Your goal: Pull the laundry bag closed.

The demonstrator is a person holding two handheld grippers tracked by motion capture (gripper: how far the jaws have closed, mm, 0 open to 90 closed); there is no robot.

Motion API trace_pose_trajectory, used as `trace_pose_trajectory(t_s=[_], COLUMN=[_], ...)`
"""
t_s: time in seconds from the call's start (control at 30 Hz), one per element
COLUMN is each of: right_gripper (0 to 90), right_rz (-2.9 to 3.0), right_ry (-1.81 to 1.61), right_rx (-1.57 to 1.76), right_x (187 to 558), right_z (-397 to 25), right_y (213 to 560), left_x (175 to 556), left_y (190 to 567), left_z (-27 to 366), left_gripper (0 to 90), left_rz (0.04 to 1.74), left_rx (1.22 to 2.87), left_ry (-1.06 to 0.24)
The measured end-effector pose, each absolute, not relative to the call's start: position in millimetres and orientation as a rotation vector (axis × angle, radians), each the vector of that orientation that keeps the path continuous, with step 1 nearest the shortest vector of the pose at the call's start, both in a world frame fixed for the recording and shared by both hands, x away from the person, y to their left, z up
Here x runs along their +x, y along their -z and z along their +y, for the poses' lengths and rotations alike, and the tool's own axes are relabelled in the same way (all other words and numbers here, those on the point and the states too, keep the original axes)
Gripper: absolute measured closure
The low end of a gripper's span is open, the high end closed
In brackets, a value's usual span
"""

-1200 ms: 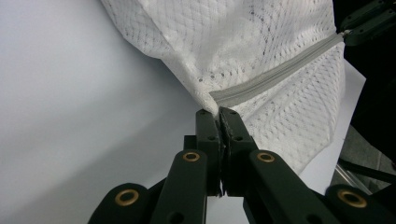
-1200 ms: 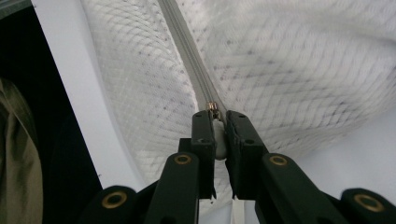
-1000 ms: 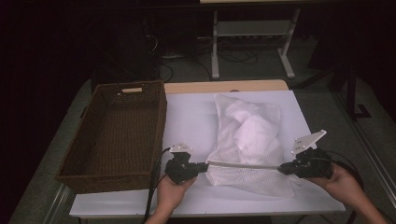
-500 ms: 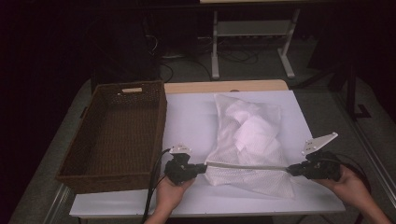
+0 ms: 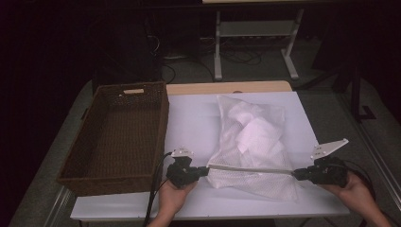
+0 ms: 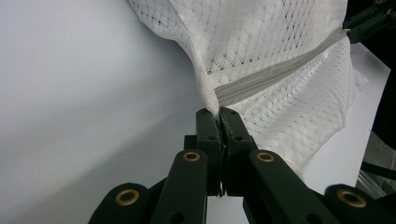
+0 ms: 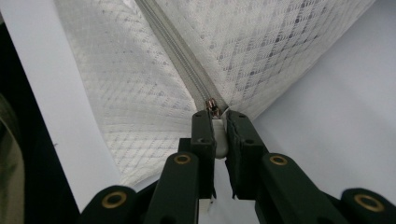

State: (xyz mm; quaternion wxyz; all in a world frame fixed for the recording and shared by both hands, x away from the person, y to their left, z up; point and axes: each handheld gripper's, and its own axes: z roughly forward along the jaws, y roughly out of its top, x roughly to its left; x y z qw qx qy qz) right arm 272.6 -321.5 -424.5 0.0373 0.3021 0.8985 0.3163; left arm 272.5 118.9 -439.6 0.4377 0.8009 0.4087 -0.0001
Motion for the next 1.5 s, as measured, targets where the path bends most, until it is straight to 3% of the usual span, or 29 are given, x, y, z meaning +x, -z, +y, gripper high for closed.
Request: trace_pose_trajectory(t_s=[0.6, 0.83, 0.97, 1.5], right_gripper=[81.2, 79.2, 67.6, 43.1], right_rz=[2.714, 2.698, 2.677, 2.615], right_ry=[-0.936, -0.978, -1.045, -1.163], right_rx=[0.946, 0.935, 0.937, 0.927], right_x=[268, 261, 258, 270], right_z=[-327, -328, -326, -293], right_y=[428, 427, 422, 415], left_x=[260, 255, 252, 239], left_y=[445, 439, 437, 432], left_z=[119, 118, 121, 138], left_gripper=[87.8, 83.8, 76.2, 52.7], left_rz=[1.000, 0.960, 0.945, 0.891], left_rx=[1.977, 1.979, 1.973, 1.967], left_ry=[0.002, -0.044, -0.081, -0.185])
